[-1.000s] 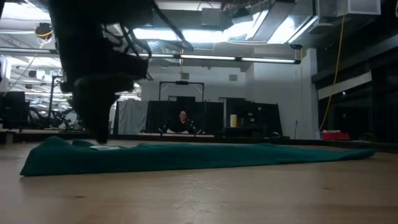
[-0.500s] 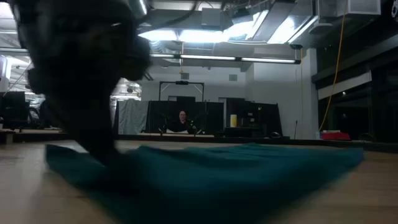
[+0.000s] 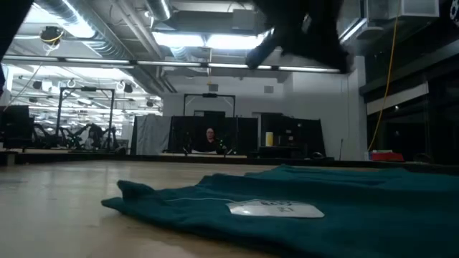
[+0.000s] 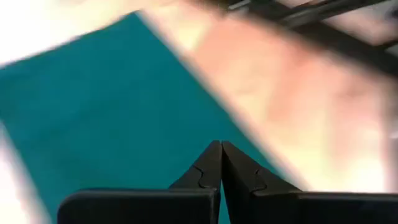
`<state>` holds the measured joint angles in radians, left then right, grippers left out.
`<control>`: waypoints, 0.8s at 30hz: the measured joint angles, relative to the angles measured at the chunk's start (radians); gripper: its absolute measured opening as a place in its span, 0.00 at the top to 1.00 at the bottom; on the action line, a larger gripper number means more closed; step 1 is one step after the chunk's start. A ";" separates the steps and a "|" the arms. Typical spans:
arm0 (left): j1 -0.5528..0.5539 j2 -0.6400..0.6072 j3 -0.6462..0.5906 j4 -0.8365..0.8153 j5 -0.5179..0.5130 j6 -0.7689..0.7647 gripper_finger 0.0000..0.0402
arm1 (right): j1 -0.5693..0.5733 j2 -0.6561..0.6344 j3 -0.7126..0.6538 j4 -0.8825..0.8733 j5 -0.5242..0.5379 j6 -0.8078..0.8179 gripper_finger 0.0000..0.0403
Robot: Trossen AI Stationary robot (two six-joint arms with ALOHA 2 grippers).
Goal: Fold microfiber towels
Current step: Fold the towel
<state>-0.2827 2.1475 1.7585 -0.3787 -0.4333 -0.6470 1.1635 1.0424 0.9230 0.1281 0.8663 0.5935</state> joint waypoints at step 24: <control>0.404 0.095 -0.095 0.070 0.414 0.326 1.00 | 0.005 -0.001 0.000 0.050 0.166 -0.161 0.90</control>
<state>0.1212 2.2423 1.6634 -0.3087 -0.0197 -0.3214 1.1686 1.0416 0.9230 0.1783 1.0325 0.4328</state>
